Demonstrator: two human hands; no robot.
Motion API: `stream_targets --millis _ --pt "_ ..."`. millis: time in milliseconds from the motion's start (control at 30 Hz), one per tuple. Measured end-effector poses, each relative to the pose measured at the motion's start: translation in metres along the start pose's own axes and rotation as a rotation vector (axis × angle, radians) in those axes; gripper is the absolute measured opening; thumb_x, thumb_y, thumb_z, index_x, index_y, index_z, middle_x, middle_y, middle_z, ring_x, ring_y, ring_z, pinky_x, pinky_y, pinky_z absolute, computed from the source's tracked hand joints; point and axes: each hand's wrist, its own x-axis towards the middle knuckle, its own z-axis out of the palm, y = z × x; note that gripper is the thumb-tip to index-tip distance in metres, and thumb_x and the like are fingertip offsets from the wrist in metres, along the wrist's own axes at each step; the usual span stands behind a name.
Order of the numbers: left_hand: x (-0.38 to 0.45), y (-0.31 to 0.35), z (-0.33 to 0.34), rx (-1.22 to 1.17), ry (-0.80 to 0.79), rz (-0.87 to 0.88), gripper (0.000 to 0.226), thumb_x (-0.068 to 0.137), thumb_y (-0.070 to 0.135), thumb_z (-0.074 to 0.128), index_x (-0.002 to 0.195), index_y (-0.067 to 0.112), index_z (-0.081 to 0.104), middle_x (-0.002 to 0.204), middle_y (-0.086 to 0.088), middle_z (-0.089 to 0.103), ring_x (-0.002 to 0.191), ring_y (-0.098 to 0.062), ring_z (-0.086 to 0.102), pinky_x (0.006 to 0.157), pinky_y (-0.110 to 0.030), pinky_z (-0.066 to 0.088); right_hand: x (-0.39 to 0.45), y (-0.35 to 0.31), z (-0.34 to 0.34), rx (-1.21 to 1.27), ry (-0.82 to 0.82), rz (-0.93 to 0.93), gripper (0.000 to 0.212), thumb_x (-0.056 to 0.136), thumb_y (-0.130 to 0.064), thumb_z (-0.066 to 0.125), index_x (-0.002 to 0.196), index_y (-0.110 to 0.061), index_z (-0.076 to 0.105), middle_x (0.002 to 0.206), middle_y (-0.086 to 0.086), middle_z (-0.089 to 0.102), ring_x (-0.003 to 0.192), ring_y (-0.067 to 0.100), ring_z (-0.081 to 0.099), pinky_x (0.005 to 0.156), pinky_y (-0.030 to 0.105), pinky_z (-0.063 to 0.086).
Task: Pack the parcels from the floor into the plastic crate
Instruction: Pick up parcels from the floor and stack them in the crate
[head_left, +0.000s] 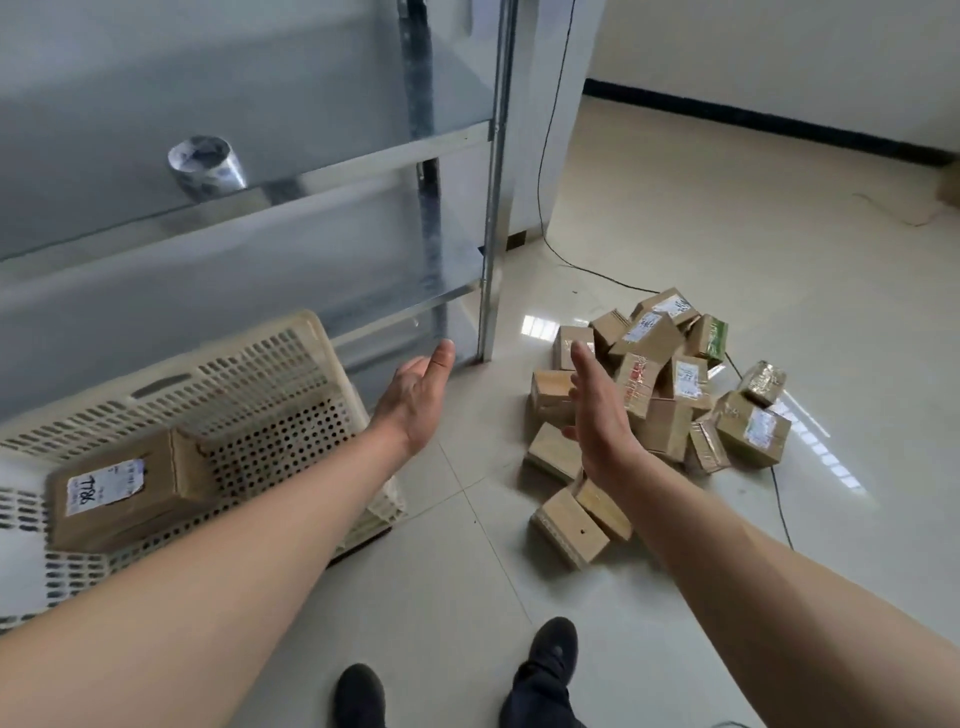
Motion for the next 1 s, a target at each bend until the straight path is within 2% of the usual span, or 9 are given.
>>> stream_targets --millis 167,300,367,467,600,700,767,833,1000 --pt "0.016 0.052 0.078 -0.029 -0.055 0.014 0.077 0.093 0.068 0.02 0.143 0.017 0.048 0.151 -0.005 0.042 0.138 -0.022 0.037 0.108 -0.033 0.027 0.033 -0.004 -0.092 0.043 0.031 0.043 0.046 0.105 -0.054 0.038 0.135 -0.023 0.055 0.119 -0.012 0.055 0.121 0.017 0.046 0.108 0.047 0.038" --pt "0.024 0.087 0.125 -0.005 -0.07 0.03 0.099 0.075 0.079 0.017 0.142 0.013 0.049 0.149 -0.006 0.044 0.138 -0.022 0.039 0.113 -0.037 0.028 0.054 -0.008 -0.146 0.043 0.068 0.059 0.053 0.105 -0.054 0.038 0.148 -0.024 0.046 0.143 0.002 0.051 0.133 0.019 0.043 0.115 0.05 0.033" --pt "0.031 0.099 0.145 -0.009 -0.076 0.04 0.1 0.074 0.079 0.017 0.14 0.011 0.05 0.147 -0.007 0.047 0.136 -0.022 0.041 0.115 -0.038 0.028 0.064 -0.009 -0.167 0.076 0.072 0.06 0.037 0.103 -0.056 0.04 0.131 -0.037 0.055 0.14 0.002 0.058 0.126 0.017 0.051 0.113 0.053 0.037" --pt "0.042 0.113 0.169 0.013 -0.108 0.041 0.1 0.074 0.08 0.017 0.14 0.011 0.05 0.144 -0.008 0.049 0.134 -0.024 0.042 0.116 -0.045 0.03 0.077 -0.01 -0.192 0.108 0.109 0.079 0.023 0.106 -0.052 0.037 0.099 -0.04 0.056 0.106 -0.012 0.061 0.095 0.003 0.055 0.09 0.044 0.045" --pt "0.067 0.125 0.195 0.028 -0.169 0.05 0.092 0.079 0.076 0.016 0.138 0.014 0.049 0.145 -0.007 0.047 0.134 -0.023 0.04 0.111 -0.038 0.029 0.101 -0.005 -0.215 0.104 0.143 0.12 0.022 0.105 -0.055 0.037 0.103 -0.043 0.055 0.111 -0.015 0.054 0.107 0.014 0.048 0.094 0.047 0.04" --pt "0.093 0.129 0.213 0.05 -0.198 0.062 0.074 0.094 0.066 0.018 0.139 0.016 0.049 0.145 -0.006 0.046 0.131 -0.02 0.039 0.101 -0.031 0.027 0.12 -0.001 -0.229 0.107 0.198 0.146 0.023 0.107 -0.05 0.036 0.113 -0.037 0.054 0.096 -0.013 0.049 0.088 0.009 0.049 0.081 0.042 0.043" --pt "0.114 0.131 0.223 0.064 -0.222 0.057 0.073 0.095 0.064 0.018 0.141 0.016 0.048 0.148 -0.006 0.044 0.133 -0.021 0.038 0.1 -0.031 0.027 0.138 0.0 -0.233 0.088 0.213 0.143 0.031 0.106 -0.054 0.037 0.12 -0.035 0.056 0.097 -0.009 0.054 0.087 0.001 0.049 0.088 0.043 0.042" --pt "0.137 0.135 0.233 0.079 -0.245 0.045 0.074 0.095 0.065 0.017 0.143 0.017 0.046 0.15 -0.006 0.041 0.137 -0.024 0.036 0.104 -0.034 0.028 0.16 0.003 -0.237 0.103 0.234 0.164 0.032 0.102 -0.061 0.037 0.106 -0.04 0.061 0.109 -0.008 0.064 0.098 0.006 0.057 0.099 0.049 0.044" --pt "0.197 0.143 0.255 0.083 -0.287 -0.009 0.072 0.096 0.062 0.018 0.143 0.015 0.046 0.15 -0.007 0.042 0.139 -0.026 0.036 0.107 -0.036 0.028 0.214 0.005 -0.245 0.078 0.28 0.19 0.029 0.104 -0.057 0.037 0.102 -0.043 0.062 0.106 -0.021 0.063 0.1 -0.004 0.052 0.11 0.055 0.039"
